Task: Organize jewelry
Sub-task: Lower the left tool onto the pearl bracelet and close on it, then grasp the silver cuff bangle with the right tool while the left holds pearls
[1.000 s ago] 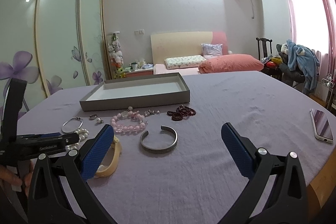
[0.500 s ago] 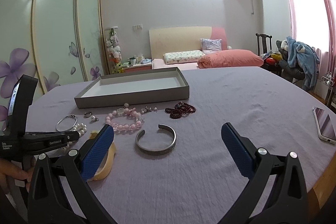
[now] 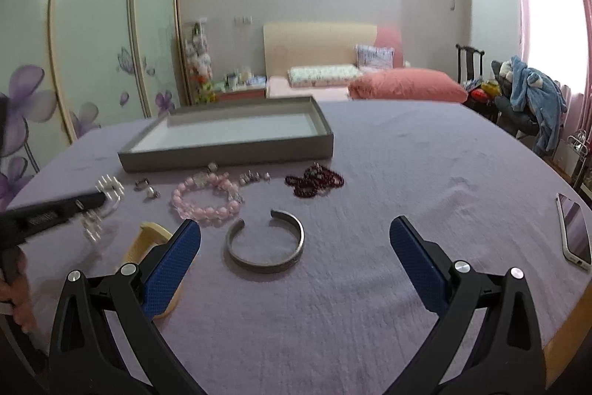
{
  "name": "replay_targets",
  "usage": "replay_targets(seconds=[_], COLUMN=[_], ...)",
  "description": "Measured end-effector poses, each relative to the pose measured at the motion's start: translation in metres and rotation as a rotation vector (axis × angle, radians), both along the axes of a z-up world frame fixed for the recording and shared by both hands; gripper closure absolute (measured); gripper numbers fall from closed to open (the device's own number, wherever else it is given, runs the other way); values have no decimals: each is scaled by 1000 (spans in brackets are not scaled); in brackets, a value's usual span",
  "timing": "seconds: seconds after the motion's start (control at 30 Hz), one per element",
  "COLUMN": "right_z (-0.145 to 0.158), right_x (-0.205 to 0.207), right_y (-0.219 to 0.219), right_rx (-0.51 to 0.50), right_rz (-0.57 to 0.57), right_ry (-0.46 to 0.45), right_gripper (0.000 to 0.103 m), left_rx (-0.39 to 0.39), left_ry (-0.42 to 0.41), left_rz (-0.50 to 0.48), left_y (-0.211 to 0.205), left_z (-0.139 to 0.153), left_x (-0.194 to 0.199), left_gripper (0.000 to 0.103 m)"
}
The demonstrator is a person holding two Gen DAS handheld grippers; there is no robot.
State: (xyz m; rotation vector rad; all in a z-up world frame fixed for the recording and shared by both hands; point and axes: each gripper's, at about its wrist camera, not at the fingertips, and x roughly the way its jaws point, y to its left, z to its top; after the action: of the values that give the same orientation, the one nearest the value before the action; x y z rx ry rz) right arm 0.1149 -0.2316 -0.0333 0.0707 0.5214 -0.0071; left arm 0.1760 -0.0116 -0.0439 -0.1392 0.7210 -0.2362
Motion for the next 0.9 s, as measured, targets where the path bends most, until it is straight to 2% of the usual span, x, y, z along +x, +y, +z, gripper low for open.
replay_targets(seconds=[0.2, 0.5, 0.67, 0.77, 0.83, 0.87, 0.9], right_z=[-11, -29, -35, -34, -30, -30, -28], right_x=[24, 55, 68, 71, 71, 69, 67], right_y=[4, 14, 15, 16, 16, 16, 17], right_rx=[-15, -90, -68, -60, -58, -57, -58], right_rz=[46, 91, 111, 122, 133, 143, 153], right_ry=[146, 358, 421, 423, 411, 402, 389], right_gripper=[2, 2, 2, 8, 18, 30, 35], left_rx=[-22, -44, -50, -50, -50, -49, -49], left_ry=[-45, -59, -61, -60, -56, -55, -53], left_rz=[-12, -5, -1, -2, -3, -4, -4], left_y=[2, 6, 8, 9, 10, 10, 10], left_z=[14, 17, 18, 18, 17, 17, 17], left_x=[-1, 8, 12, 11, 14, 14, 15], left_gripper=[93, 93, 93, 93, 93, 93, 93])
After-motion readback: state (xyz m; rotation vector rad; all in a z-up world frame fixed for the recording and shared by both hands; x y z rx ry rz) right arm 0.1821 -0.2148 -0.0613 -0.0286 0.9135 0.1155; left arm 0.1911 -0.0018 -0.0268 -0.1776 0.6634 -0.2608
